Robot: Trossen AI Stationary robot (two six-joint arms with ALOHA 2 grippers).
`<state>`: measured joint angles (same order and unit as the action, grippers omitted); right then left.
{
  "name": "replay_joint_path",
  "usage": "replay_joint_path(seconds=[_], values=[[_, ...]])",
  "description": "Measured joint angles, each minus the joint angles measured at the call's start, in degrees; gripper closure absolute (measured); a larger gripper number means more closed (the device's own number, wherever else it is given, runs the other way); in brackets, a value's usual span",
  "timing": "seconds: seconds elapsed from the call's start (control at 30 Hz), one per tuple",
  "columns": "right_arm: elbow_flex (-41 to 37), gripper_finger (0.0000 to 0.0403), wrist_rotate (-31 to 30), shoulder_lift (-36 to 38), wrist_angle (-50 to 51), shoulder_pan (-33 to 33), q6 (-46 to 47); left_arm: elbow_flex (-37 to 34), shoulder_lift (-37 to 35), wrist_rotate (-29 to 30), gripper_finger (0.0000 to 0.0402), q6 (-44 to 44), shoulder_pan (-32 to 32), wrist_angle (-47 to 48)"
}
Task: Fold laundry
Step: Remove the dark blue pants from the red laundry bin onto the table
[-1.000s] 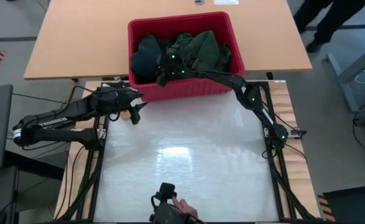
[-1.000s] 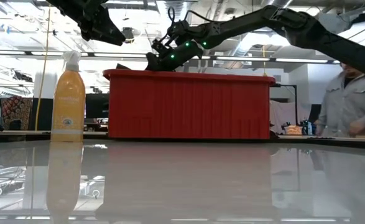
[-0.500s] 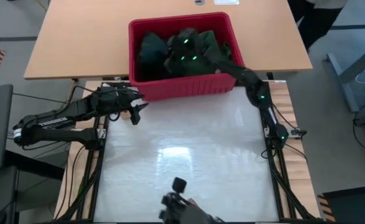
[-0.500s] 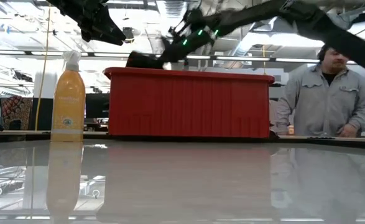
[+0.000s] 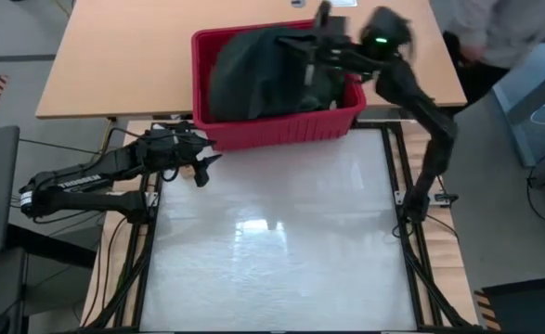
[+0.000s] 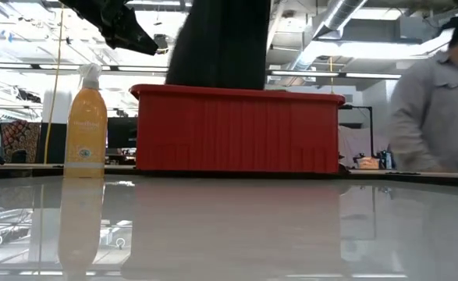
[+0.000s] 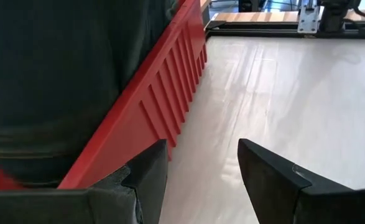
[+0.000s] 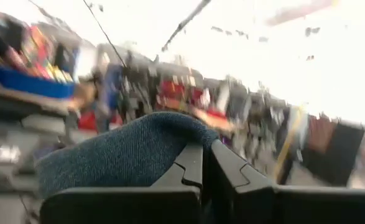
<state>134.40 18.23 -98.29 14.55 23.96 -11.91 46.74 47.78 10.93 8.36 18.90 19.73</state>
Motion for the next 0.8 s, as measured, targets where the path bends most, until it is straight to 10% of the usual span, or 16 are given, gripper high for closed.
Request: replay_joint_path(seconds=[0.27, 0.53, 0.8], values=[[0.3, 0.0376, -3.3, 11.0, 2.1, -7.0, 0.2, -0.1, 1.6, 0.2, 0.0216, 2.4, 0.0, -2.6], [-2.4, 0.0376, -8.3, 20.3, 36.9, -14.9, -1.9, -0.1, 2.6, -3.1, 0.0217, -7.1, -0.6, -3.4], [-32.4, 0.0376, -10.9, 29.2, 42.6, -23.2, 7.7, -0.1, 6.7, -2.8, 0.0217, -24.9, -5.1, -3.6]])
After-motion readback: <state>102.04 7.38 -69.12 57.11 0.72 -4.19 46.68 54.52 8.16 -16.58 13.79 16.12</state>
